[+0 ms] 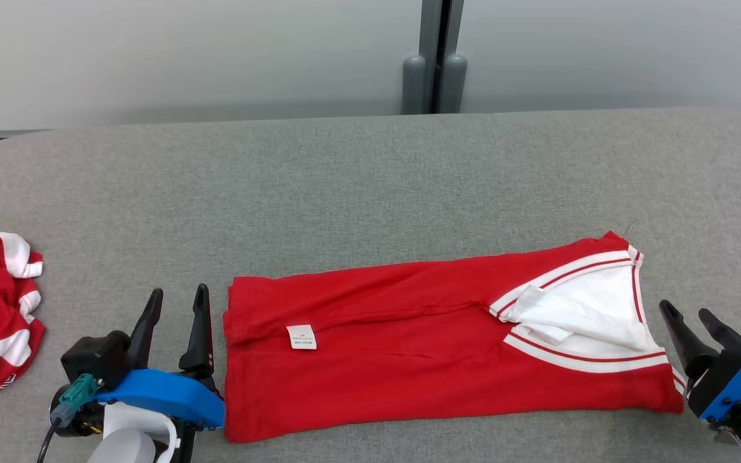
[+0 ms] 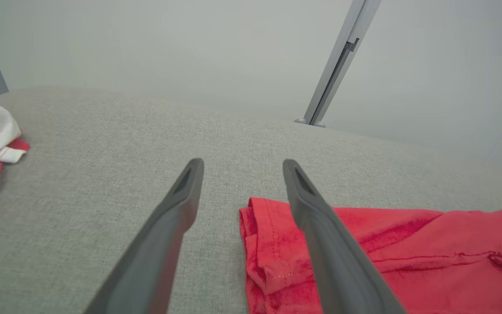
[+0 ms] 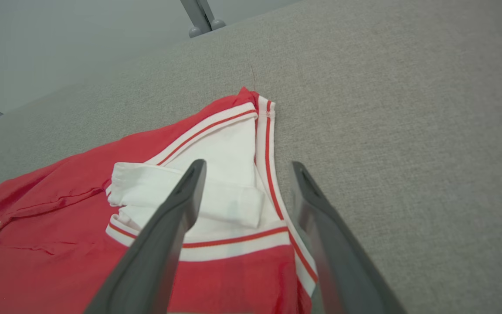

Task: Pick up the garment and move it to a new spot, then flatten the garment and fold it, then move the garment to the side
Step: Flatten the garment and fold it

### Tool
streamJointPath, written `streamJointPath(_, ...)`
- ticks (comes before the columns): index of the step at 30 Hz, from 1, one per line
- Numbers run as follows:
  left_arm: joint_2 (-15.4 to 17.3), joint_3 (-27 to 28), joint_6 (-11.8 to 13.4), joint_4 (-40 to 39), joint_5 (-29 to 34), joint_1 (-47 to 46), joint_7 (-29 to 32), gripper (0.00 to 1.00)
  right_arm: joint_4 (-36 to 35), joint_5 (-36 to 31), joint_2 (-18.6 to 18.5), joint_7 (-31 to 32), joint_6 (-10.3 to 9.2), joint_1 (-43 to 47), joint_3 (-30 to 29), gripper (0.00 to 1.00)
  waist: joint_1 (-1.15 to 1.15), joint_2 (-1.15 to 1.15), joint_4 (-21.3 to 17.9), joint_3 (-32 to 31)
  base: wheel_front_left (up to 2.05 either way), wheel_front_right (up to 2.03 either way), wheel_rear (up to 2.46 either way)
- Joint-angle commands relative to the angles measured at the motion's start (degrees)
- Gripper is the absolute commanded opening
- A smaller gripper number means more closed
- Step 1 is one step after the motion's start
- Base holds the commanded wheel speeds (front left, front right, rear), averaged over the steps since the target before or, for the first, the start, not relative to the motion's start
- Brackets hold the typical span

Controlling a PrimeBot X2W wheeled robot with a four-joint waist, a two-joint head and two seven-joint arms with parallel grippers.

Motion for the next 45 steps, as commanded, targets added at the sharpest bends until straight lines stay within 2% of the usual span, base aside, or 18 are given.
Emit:
streamJointPath(1, -0.53, 1.48, 0.17, -1.84, 1.82, 0.49, -0.30, 1.00, -0.45, -0.49, 0.46, -0.44, 0.01, 1.14, -0.70, 1.00, 0.01, 0.00, 0.26, -0.61, 0.00, 0.00, 0.00)
streamJointPath(7, -2.92, 7.63, -0.94, -7.58, 8.64, 2.64, -0.32, 1.00, -0.21, -2.65, 2.65, -0.48, 0.01, 1.12, -3.86, 1.00, 0.01, 0.00, 1.58, -2.47, 0.00, 0.00, 0.00)
streamJointPath(12, -3.65, 10.09, -1.71, -6.99, 11.75, 2.67, -0.33, 1.00, 3.29, -5.56, 4.87, -0.95, 0.01, -2.28, -6.04, 1.00, 0.01, 0.00, 1.88, -2.89, 0.00, 0.00, 0.00)
streamJointPath(19, -3.50, 9.76, -2.93, -1.65, 12.97, 0.49, -0.33, 1.00, 14.15, -12.08, 5.57, -2.68, 0.01, -8.78, -7.89, 1.00, 0.01, 0.00, 2.72, -2.08, 0.00, 0.00, 0.00)
streamJointPath(27, -4.45, 9.85, -3.89, 0.93, 12.86, -1.51, -0.34, 1.00, 27.11, -17.88, 5.78, -4.45, 0.01, -15.27, -10.16, 1.00, 0.01, 0.00, 4.26, -0.28, 0.00, 0.00, 0.00)
streamJointPath(32, -4.69, 9.79, -4.20, 1.65, 13.36, -2.40, -0.34, 1.00, 33.15, -20.17, 5.75, -4.01, 0.02, -16.88, -8.60, 1.00, 0.01, 0.00, 4.84, 0.14, 0.00, 0.00, 0.00)
streamJointPath(33, -4.75, 9.79, -4.22, 1.67, 13.51, -2.37, -0.34, 1.00, 34.15, -19.85, 5.75, -3.73, 0.02, -17.05, -8.04, 0.40, 0.01, 0.00, 4.88, 0.11, 0.00, 0.00, 0.00)
streamJointPath(34, -4.81, 9.81, -4.18, 1.70, 13.61, -2.30, -0.34, 1.00, 34.74, -19.30, 5.97, -3.79, 0.04, -17.16, -6.93, 0.00, 0.01, 0.00, 4.87, 0.05, 0.00, 0.00, 0.00)
streamJointPath(36, -4.74, 10.07, -4.10, 1.76, 13.62, -1.97, -0.34, 1.00, 35.37, -18.45, 5.85, -4.10, 0.08, -17.02, -5.15, 0.00, 0.01, 0.00, 4.68, -0.31, 0.00, 0.00, 0.00)
streamJointPath(39, -4.64, 10.54, -4.09, 1.83, 13.48, -0.94, -0.34, 1.00, 34.38, -16.31, 3.80, -5.87, 0.05, -16.29, -3.66, 0.00, 0.01, 0.00, 4.16, -1.09, 0.00, 0.00, 0.00)
streamJointPath(45, -4.67, 11.56, -3.85, 1.13, 13.42, 0.75, -0.34, 1.00, 28.99, -12.99, -0.69, -7.59, 0.00, -13.50, -3.28, 0.00, 0.01, 0.00, 2.65, -2.56, 0.00, 0.00, 0.00)
